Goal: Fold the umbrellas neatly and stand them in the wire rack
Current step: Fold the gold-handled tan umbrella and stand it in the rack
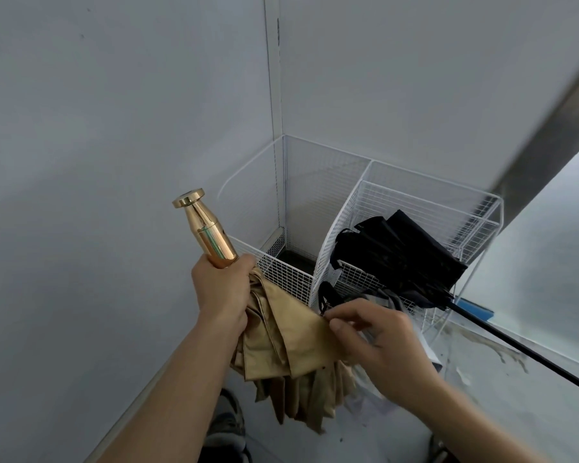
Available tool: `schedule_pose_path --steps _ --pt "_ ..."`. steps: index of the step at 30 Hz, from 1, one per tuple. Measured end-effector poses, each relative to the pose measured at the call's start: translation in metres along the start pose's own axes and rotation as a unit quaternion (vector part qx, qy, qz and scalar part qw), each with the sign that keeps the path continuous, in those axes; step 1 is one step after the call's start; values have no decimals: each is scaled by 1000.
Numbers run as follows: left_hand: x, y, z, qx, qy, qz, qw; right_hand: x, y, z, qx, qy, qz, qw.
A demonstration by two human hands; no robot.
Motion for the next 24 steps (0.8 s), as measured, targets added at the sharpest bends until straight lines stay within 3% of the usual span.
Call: schedule_pose_path --steps 4,6,8,10,14,18,21,24 --pt "-2 -3 4 -21 17 -9 1000 26 8 3 3 126 148 981" --pt "0 -2 6 -32 26 0 999 29 8 2 -17 159 120 980" --pt "3 -2 8 -38 26 13 999 16 3 1 -11 72 40 997" --pt "5 -1 8 -33 21 23 999 -1 -5 -11 54 -60 -17 997" --pt "5 -3 -1 18 -13 36 999 -11 -10 -28 178 -281 -28 943" --pt "9 -3 -1 21 -15 55 998 -7 -11 -27 177 -309 -9 934" --pt "11 0 -2 16 -7 75 997 -6 -11 -23 147 -264 6 953" --pt "18 5 -7 28 -11 119 992 -13 -13 -28 172 -250 -34 952"
Point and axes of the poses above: each hand's wrist, its own y-axis away from the middle knuckle, its own x-axis out of the palm, z = x × y, the point moved 9 cm from there along -y, towards the middle knuckle, and after that the axes turned 4 degrees about -y, right-handed, at the moved point
